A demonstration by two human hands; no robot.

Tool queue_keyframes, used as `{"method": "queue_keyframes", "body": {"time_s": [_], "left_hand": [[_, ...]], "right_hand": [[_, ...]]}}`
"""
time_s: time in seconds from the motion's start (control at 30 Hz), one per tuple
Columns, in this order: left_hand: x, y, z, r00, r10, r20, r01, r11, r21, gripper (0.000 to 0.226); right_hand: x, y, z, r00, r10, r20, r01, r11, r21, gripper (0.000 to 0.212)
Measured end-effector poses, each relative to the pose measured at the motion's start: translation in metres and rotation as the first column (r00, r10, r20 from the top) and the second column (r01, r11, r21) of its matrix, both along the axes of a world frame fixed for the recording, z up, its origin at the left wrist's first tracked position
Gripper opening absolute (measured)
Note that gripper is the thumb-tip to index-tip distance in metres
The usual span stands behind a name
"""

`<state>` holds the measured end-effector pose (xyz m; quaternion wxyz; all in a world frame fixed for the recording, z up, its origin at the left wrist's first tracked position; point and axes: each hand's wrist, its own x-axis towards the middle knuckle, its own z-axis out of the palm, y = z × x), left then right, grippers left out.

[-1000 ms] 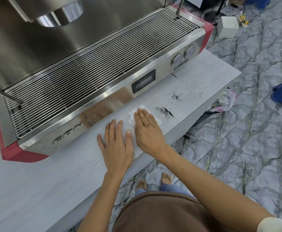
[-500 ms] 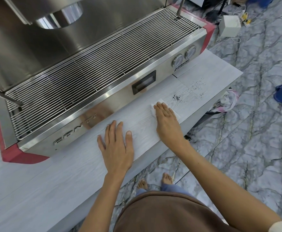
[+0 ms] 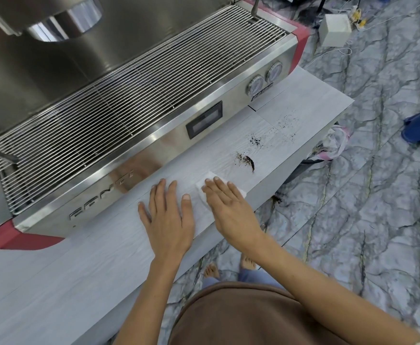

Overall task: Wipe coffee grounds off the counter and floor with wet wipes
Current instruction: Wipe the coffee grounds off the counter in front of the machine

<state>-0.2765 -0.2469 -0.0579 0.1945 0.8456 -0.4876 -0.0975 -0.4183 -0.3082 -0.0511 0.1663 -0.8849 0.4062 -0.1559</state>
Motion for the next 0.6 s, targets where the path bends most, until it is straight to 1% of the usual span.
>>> {"method": "queue_keyframes", "body": {"time_s": [0.23,0.4,0.6], "left_hand": [[-0.011,-0.010,0.001,0.999,-0.030,-0.016,0.030,0.999,0.018,0.064],[-0.026,-0.029,0.000,0.999,-0.039,-0.028,0.040,0.999,0.020,0.063],[-0.042,-0.049,-0.002,1.000,-0.026,-0.007,0.026,1.000,0.017,0.065]], "right_hand": [[-0.012,-0.007,-0.004,0.999,0.046,-0.023,-0.046,0.999,0.014,0.050],[-0.025,-0.024,0.001,0.998,0.043,-0.036,-0.042,0.999,0.023,0.044],[-0.041,-0.050,0.003,0.997,0.041,-0.064,-0.039,0.999,0.031,0.045]]}}
